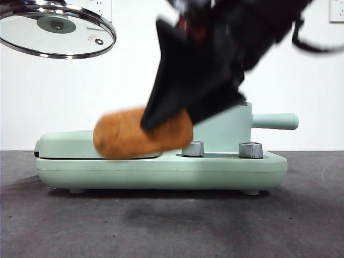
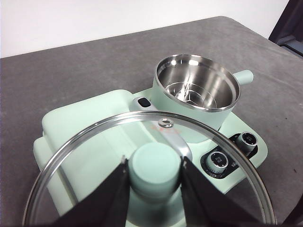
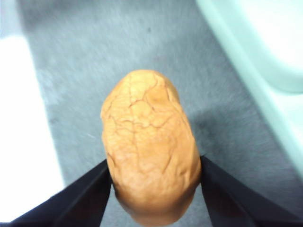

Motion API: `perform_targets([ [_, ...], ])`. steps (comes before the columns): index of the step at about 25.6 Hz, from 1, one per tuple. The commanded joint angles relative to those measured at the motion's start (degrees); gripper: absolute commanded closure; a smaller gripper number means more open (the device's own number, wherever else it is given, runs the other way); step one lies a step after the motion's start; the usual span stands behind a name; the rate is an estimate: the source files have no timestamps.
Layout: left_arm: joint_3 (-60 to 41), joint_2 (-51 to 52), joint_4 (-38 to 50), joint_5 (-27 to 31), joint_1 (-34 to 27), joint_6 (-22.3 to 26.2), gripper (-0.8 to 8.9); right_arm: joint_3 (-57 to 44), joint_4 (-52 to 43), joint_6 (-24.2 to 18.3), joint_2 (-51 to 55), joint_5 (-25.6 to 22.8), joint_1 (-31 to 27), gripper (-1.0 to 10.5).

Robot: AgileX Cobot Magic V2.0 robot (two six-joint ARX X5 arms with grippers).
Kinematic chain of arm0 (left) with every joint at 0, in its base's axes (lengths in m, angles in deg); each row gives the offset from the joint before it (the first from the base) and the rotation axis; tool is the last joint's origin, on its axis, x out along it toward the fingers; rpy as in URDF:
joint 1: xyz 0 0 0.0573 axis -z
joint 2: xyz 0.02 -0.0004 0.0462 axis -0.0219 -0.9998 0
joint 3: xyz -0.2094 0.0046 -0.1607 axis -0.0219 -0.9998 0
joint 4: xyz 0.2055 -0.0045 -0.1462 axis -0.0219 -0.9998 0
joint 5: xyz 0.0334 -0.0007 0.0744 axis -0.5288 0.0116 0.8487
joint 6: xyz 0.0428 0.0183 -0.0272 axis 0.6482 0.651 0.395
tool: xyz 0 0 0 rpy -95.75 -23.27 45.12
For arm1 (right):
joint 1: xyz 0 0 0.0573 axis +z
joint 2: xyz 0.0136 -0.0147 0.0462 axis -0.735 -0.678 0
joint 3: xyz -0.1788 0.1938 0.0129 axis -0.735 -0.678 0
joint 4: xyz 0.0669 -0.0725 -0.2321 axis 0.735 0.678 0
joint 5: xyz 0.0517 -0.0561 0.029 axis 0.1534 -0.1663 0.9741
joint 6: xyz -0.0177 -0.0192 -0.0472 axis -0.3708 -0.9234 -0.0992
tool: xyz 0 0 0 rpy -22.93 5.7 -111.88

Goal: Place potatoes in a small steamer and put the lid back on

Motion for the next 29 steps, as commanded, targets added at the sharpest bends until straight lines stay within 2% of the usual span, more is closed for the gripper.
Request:
perform_targets([
  [1, 0.9, -0.2, 1.51, -0.13, 0.0, 0.02, 7.98, 5.51, 4.46, 1.29, 1.22, -3.54, 0.52, 6.8],
  [3, 0.9, -0.2, 1.51, -0.13, 0.0, 0.04, 7.98, 11.96, 12.13, 2.19, 1.81, -8.33, -0.22, 6.8],
  [8, 0.9, -0.2, 1.53, -0.13, 0.0, 0.04, 7.98, 22.99, 21.49, 2.97, 1.64, -14.23, -3.13, 6.8],
  [13, 0.9, -0.2, 1.53, -0.15, 0.0, 0.07, 7.98, 31.58, 24.57, 3.89, -0.24, -14.27, -9.55, 6.8],
  [21, 0.9, -0.2, 1.51, -0.13, 0.0, 0.02, 7.98, 43.28, 25.16, 1.05, -9.25, -11.8, -19.56, 6.8],
  [29, 0.9, -0.2, 1.92, -0.13, 0.0, 0.02, 7.98, 50.95, 24.83, -1.07, -20.72, -11.26, -24.04, 6.8],
])
